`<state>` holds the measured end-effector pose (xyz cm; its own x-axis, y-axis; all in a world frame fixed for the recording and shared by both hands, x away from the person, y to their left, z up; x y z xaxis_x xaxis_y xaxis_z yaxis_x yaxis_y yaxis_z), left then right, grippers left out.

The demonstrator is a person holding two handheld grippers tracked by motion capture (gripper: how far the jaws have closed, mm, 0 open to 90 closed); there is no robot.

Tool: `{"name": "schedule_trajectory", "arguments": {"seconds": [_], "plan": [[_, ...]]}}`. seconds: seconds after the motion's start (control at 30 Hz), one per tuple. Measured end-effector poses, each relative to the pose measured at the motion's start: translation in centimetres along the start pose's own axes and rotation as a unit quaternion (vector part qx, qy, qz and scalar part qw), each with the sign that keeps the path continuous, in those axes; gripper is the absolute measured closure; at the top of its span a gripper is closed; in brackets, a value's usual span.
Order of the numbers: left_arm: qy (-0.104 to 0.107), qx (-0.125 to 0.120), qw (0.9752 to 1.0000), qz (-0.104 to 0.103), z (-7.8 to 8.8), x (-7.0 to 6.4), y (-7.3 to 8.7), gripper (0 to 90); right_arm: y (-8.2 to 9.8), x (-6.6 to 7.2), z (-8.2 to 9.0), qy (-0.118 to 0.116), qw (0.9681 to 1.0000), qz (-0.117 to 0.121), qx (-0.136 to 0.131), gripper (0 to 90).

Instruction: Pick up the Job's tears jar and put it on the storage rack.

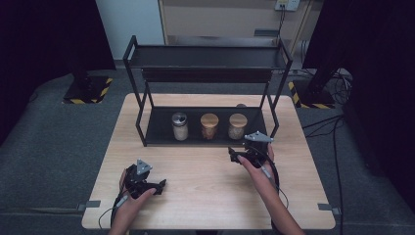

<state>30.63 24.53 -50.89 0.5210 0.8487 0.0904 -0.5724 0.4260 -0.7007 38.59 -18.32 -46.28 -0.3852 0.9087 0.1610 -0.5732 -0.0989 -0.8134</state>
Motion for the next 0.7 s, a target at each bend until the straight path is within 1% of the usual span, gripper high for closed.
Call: {"name": "schedule_trajectory", "arguments": {"seconds": [0.3,0.43,0.57,0.7], "plan": [[0.000,0.000,1.0000,0.000,0.0,0.0,0.0,0.0,1.3,0.3,1.5,-0.015,0.9999,0.003,0.001,4.9],[0.000,0.000,1.0000,0.000,0.0,0.0,0.0,0.0,2.0,0.5,2.4,-0.018,0.9997,0.014,0.002,4.8],[0.000,0.000,1.0000,0.000,0.0,0.0,0.0,0.0,2.8,0.5,3.0,-0.021,0.9995,0.020,0.012,4.6],[0.000,0.000,1.0000,0.000,0.0,0.0,0.0,0.0,3.6,0.3,3.2,-0.025,0.9991,0.024,0.024,4.5]]}}
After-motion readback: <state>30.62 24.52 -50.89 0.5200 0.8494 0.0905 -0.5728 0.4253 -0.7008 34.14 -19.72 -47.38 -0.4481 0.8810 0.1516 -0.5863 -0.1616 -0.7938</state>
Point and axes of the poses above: each handheld gripper's, and its own axes: z roughly backward along the jaws, y roughly out of its underside, x roughly to its left, the point moved 9 cm from there along -z, roughly forward along the jaws, and after that the axes turned 7 degrees about -z, right-handed, at the moved point
